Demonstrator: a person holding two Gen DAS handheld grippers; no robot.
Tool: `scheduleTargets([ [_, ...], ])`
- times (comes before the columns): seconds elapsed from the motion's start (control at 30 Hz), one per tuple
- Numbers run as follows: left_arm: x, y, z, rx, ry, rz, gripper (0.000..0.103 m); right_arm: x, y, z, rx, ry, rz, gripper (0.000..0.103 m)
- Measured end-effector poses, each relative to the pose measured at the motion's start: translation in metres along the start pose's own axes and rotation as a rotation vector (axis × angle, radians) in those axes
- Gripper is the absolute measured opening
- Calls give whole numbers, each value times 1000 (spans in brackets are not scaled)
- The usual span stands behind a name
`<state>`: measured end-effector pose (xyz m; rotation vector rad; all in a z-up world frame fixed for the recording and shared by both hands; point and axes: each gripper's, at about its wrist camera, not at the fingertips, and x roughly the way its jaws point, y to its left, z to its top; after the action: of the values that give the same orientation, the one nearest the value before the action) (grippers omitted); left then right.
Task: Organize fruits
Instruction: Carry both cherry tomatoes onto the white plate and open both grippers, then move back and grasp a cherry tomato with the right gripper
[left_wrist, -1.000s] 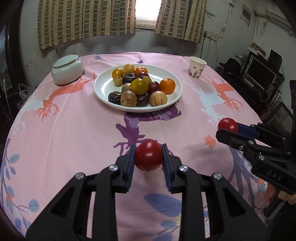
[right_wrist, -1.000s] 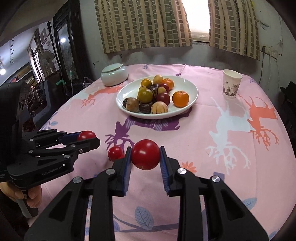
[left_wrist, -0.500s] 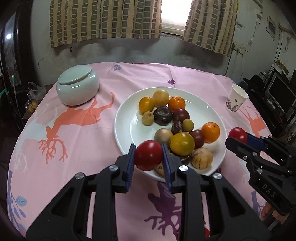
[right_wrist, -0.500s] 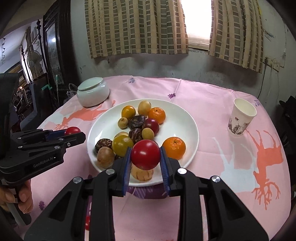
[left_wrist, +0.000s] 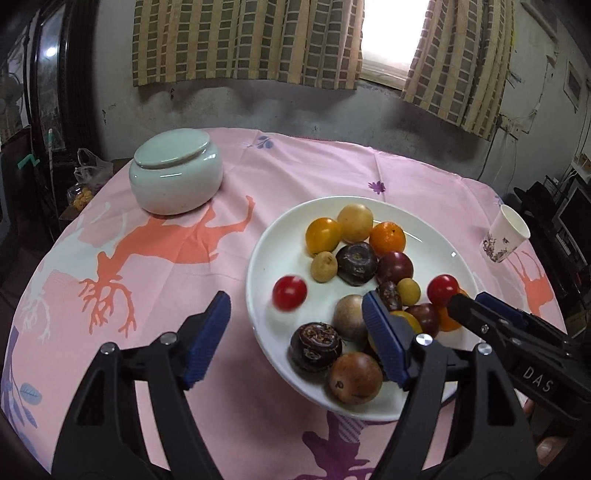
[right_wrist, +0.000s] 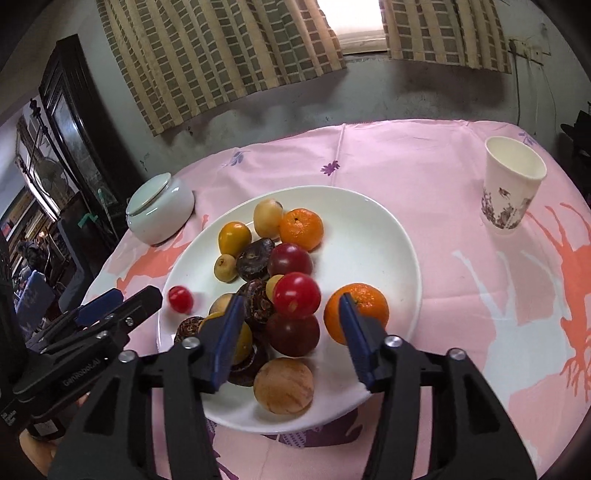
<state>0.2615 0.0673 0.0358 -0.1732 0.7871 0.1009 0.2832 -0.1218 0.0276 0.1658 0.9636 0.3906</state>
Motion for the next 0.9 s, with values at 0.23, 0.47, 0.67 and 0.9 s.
scheduleTargets([
  [0.23,-35,-2,-23,7,-3,6,84,-34,-12,-28,52,23,46,59],
  [0.47,-63,-5,-67,31,7,6,88,-80,-10,-71,26,11,42,62],
  [0.67,-79,-12,-106,41,6,1,89,-103,-10,-108,25,1,16,63],
  [0.9,-84,-22,-132,84,-1,17,91,-101,-23,-136,66,8,17,63],
])
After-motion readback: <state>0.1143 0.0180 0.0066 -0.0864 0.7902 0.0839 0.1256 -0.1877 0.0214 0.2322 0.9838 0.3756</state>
